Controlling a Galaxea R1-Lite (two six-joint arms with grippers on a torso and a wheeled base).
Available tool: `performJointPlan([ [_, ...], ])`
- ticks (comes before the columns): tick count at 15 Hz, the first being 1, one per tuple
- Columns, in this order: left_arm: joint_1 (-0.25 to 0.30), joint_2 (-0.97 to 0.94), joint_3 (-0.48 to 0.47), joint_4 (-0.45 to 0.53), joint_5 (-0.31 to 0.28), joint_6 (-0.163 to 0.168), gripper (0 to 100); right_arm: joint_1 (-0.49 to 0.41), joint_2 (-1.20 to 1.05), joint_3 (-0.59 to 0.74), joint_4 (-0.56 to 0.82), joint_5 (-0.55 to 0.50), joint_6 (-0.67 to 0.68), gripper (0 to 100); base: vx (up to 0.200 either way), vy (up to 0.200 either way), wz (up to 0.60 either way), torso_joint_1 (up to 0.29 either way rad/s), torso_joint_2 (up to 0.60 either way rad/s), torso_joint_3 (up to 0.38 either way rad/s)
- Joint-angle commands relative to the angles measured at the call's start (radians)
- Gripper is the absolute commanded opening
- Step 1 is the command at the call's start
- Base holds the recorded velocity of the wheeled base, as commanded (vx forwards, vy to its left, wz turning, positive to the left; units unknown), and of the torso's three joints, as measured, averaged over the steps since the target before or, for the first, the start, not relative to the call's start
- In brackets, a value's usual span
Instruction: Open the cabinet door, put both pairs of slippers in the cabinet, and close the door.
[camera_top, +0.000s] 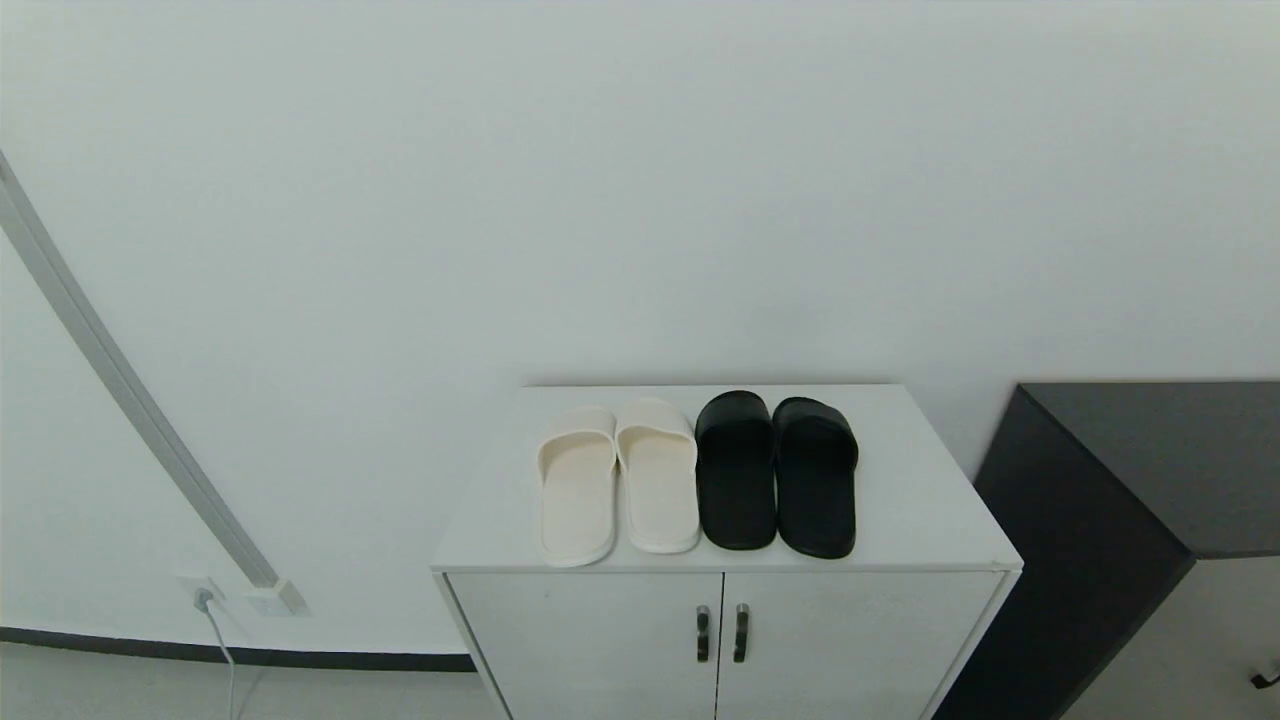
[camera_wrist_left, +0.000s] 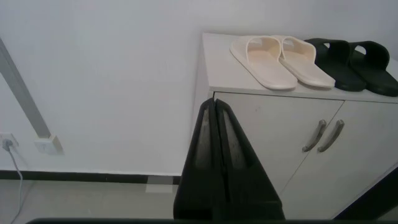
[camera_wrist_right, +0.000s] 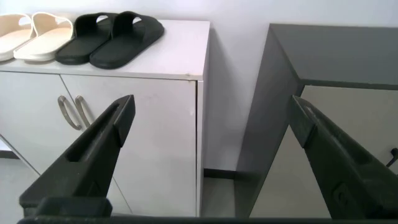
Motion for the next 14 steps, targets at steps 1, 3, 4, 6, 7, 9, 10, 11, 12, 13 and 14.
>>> performJointPlan([
  [1, 0.000, 0.000, 0.000, 0.000, 0.000, -0.001, 0, 0.000, 0.002, 0.000, 0.000, -0.001, 0.001, 100, 0.000, 0.000, 0.00, 0.000, 0.00, 0.000],
  [3, 0.000, 0.000, 0.000, 0.000, 0.002, -0.003, 0, 0.000, 0.002, 0.000, 0.000, 0.001, -0.002, 100, 0.000, 0.000, 0.00, 0.000, 0.00, 0.000],
  [4, 0.000, 0.000, 0.000, 0.000, 0.002, -0.006, 0, 0.000, 0.002, 0.000, 0.000, 0.001, 0.000, 100, 0.000, 0.000, 0.00, 0.000, 0.00, 0.000],
  [6, 0.000, 0.000, 0.000, 0.000, 0.002, -0.006, 0, 0.000, 0.002, 0.000, 0.000, 0.001, -0.002, 100, 0.000, 0.000, 0.00, 0.000, 0.00, 0.000],
  [7, 0.000, 0.000, 0.000, 0.000, 0.002, -0.004, 0, 0.000, 0.000, 0.000, 0.000, -0.001, -0.003, 100, 0.000, 0.000, 0.00, 0.000, 0.00, 0.000],
  [9, 0.000, 0.000, 0.000, 0.000, 0.002, 0.002, 0, 0.000, 0.009, -0.063, -0.017, -0.005, -0.006, 100, 0.000, 0.000, 0.00, 0.000, 0.00, 0.000],
  [10, 0.000, 0.000, 0.000, 0.000, 0.002, 0.001, 0, 0.017, 0.107, -0.313, 0.009, -0.013, 0.107, 100, 0.000, 0.000, 0.00, 0.000, 0.00, 0.000],
  [11, 0.000, 0.000, 0.000, 0.000, 0.002, 0.002, 0, 0.024, 0.195, -0.434, 0.109, -0.002, 0.135, 100, 0.000, 0.000, 0.00, 0.000, 0.00, 0.000],
  [12, 0.000, 0.000, 0.000, 0.000, 0.002, -0.001, 0, 0.027, 0.258, -0.446, 0.193, 0.041, 0.076, 100, 0.000, 0.000, 0.00, 0.000, 0.00, 0.000],
  [13, 0.000, 0.000, 0.000, 0.000, 0.002, -0.003, 0, 0.027, 0.336, -0.413, 0.209, 0.098, 0.032, 100, 0.000, 0.000, 0.00, 0.000, 0.00, 0.000],
  [14, 0.000, 0.000, 0.000, 0.000, 0.002, 0.001, 0, 0.027, 0.440, -0.379, 0.167, 0.134, 0.029, 100, 0.000, 0.000, 0.00, 0.000, 0.00, 0.000],
])
